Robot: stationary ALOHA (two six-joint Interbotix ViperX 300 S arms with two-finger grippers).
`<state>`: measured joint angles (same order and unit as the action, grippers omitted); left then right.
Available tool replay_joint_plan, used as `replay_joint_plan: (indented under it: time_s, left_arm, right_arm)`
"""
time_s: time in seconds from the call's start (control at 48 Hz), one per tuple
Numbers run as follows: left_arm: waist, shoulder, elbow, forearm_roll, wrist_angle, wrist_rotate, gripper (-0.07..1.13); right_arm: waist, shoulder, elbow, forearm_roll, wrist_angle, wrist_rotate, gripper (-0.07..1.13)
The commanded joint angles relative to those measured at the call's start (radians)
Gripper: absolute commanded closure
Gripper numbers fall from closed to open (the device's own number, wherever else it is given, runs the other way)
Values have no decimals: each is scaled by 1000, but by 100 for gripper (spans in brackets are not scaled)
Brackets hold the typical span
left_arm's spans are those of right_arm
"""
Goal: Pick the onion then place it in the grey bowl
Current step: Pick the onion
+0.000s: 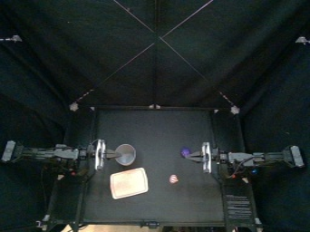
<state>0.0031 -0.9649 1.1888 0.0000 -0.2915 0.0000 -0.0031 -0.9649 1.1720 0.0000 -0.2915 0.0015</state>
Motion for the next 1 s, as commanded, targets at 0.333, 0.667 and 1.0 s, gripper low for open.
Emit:
replay_joint_plan:
  time_s: [0.333,0.667,1.0]
  left_arm:
    - [21,8,-52,-8,95,-3,102]
    - [26,6,-52,-26,95,-2,98]
    - [60,8,-51,-32,95,0,96]
  right_arm:
    - [-98,81,-51,97,153,57,37]
    - [-138,178,-44,167,213,84,5]
    - [31,377,-100,196,410,91,5]
